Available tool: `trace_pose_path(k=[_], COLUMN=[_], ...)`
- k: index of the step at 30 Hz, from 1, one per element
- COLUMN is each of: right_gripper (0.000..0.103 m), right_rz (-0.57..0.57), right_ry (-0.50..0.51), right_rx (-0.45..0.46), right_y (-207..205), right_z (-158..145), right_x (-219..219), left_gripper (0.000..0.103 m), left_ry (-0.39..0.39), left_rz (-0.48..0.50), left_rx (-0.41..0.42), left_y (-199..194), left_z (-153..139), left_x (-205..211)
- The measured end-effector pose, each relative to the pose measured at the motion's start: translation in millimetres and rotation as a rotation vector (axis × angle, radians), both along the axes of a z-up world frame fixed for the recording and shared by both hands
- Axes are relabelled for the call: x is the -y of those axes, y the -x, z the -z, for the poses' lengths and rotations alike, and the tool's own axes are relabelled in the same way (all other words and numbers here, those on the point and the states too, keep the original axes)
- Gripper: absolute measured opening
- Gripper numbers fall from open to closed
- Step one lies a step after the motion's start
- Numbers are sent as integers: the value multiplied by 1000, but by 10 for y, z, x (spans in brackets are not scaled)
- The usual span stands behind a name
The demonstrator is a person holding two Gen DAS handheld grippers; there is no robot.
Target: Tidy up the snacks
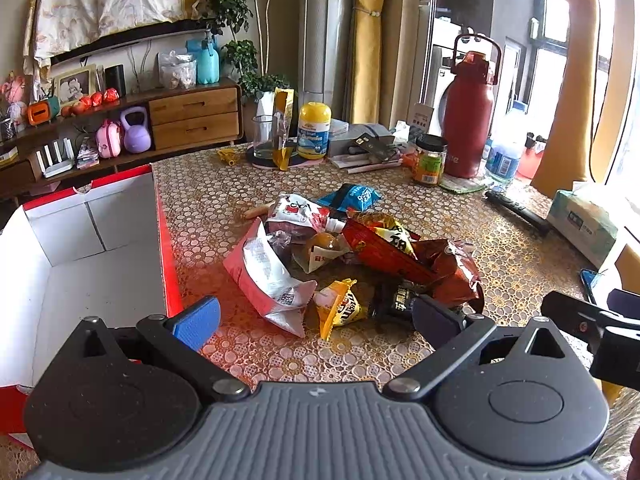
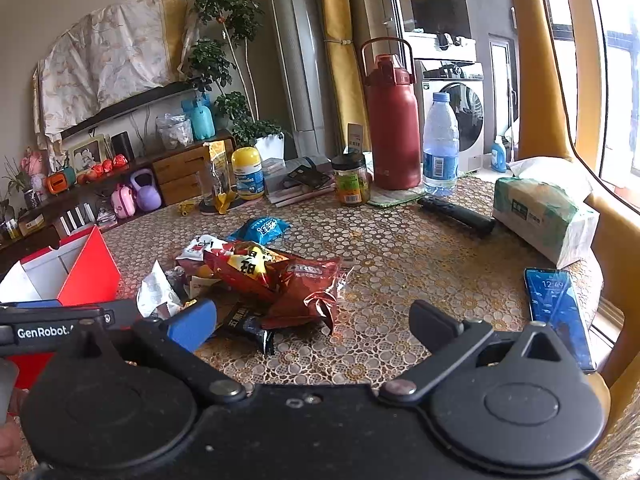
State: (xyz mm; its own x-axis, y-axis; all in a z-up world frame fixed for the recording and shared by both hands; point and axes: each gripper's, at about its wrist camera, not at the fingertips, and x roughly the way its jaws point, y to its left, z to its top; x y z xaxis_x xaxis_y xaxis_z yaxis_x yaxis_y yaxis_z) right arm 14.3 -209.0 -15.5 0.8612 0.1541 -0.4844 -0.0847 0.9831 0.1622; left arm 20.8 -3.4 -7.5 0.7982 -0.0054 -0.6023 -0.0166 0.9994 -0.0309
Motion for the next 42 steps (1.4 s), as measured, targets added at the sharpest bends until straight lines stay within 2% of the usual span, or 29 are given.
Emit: trace_pose_path(k=[42], right_gripper=[103], right_rz=[3], right_ry=[-4], right_rx=[-13], right_y=[-50], right_z=[20], right_x=[34], left_gripper=[103], left_ry=[2], left_rz=[-19], left_rx=[-9], left_y=[-42], left_z=[22], left_x=[-27])
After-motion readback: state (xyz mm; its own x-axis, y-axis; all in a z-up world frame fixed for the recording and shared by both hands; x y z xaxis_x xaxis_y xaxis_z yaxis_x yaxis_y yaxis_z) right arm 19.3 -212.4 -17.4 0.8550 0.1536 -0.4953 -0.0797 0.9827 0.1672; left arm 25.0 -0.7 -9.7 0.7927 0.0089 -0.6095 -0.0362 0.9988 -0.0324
